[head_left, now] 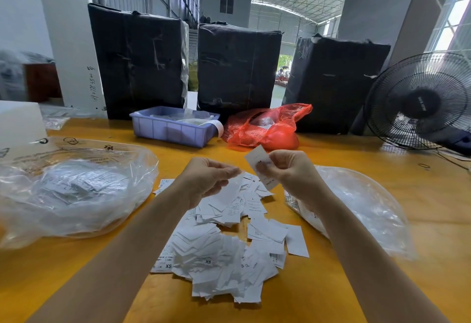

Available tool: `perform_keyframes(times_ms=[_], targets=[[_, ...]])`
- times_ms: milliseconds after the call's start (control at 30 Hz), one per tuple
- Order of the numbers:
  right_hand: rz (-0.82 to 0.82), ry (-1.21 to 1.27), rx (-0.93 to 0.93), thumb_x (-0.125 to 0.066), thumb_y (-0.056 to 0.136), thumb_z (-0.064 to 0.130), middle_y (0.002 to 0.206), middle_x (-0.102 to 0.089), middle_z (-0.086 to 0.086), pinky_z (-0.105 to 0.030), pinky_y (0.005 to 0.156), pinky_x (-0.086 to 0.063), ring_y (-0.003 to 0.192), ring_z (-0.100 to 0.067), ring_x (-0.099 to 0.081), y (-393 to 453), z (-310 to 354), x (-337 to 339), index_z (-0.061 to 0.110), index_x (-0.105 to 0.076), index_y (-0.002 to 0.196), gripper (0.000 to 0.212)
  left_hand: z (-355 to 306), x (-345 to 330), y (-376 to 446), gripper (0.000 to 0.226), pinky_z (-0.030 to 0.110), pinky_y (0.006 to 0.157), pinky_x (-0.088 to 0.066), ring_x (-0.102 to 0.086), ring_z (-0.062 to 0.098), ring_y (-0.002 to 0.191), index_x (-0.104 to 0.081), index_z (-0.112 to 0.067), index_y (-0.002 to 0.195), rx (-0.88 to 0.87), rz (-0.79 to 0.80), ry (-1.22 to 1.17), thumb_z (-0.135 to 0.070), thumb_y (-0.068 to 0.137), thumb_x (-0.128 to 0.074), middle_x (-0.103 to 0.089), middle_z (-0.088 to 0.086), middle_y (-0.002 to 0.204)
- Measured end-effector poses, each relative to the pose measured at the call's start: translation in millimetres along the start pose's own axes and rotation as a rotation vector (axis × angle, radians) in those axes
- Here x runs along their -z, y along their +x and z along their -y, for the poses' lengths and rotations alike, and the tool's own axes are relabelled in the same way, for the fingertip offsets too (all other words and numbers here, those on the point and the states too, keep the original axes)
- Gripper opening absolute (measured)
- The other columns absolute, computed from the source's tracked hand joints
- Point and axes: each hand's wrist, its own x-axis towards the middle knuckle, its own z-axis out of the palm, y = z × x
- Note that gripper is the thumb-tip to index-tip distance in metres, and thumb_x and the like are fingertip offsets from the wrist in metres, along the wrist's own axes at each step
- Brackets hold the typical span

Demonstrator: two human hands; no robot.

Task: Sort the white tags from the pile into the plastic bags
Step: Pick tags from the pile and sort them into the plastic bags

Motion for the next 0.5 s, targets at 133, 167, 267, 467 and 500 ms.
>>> perform_keyframes(times_ms=[133, 167, 267, 467, 500], targets=[[-0.058, -0.217, 0.077, -0.064, 0.089, 0.016, 0.074, -0.067, -0.002, -0.027, 0.058, -0.051, 0.065, -0.013, -0.061, -0.3, 1.3, -1.8, 0.02, -0.067, 0.073, 0.016, -1.6, -1.1, -1.9, 0.008, 0.021, 0.06, -0.046, -0.059, 0.01, 0.069, -0.073, -0.015, 0.073, 0.009, 0.06, 0.034, -0.02, 0.069, -0.079, -0.069, -0.005, 0.063], [-0.062, -0.255, 0.085, -0.063, 0.089, 0.016, 0.075, -0.067, -0.004, -0.032, 0.061, -0.053, 0.067, -0.018, -0.061, 0.1, 1.1, -1.8, 0.017, -0.068, 0.075, 0.015, -2.0, -1.3, -2.4, 0.009, 0.021, 0.06, -0.045, -0.059, 0.01, 0.069, -0.074, -0.015, 0.073, 0.009, 0.072, 0.039, -0.02, 0.069, -0.079, -0.069, -0.006, 0.062], [-0.06, -0.346, 0.108, -0.064, 0.089, 0.017, 0.078, -0.068, -0.007, -0.042, 0.065, -0.053, 0.073, -0.025, -0.063, 0.4, 1.1, -2.2, 0.009, -0.071, 0.083, 0.013, -3.1, -1.2, -3.3, 0.01, 0.021, 0.06, -0.045, -0.06, 0.01, 0.07, -0.075, -0.014, 0.077, 0.012, 0.1, 0.051, -0.02, 0.07, -0.079, -0.071, -0.005, 0.067], [-0.061, -0.48, 0.146, -0.064, 0.089, 0.019, 0.081, -0.068, -0.005, -0.047, 0.068, -0.055, 0.075, -0.022, -0.063, -0.1, 3.4, -3.0, 0.007, -0.072, 0.086, 0.016, -2.4, -0.2, -3.5, 0.021, 0.02, 0.06, -0.049, -0.059, 0.008, 0.067, -0.075, -0.011, 0.086, 0.002, 0.132, 0.099, -0.023, 0.069, -0.079, -0.071, 0.0, 0.079], [-0.061, -0.488, 0.152, -0.064, 0.089, 0.02, 0.083, -0.069, -0.006, -0.047, 0.069, -0.055, 0.075, -0.022, -0.063, -0.2, 3.9, -3.1, 0.006, -0.072, 0.086, 0.016, -2.2, 0.0, -3.1, 0.021, 0.019, 0.06, -0.05, -0.059, 0.007, 0.067, -0.075, -0.011, 0.086, -0.002, 0.137, 0.107, -0.023, 0.07, -0.079, -0.071, 0.0, 0.079]])
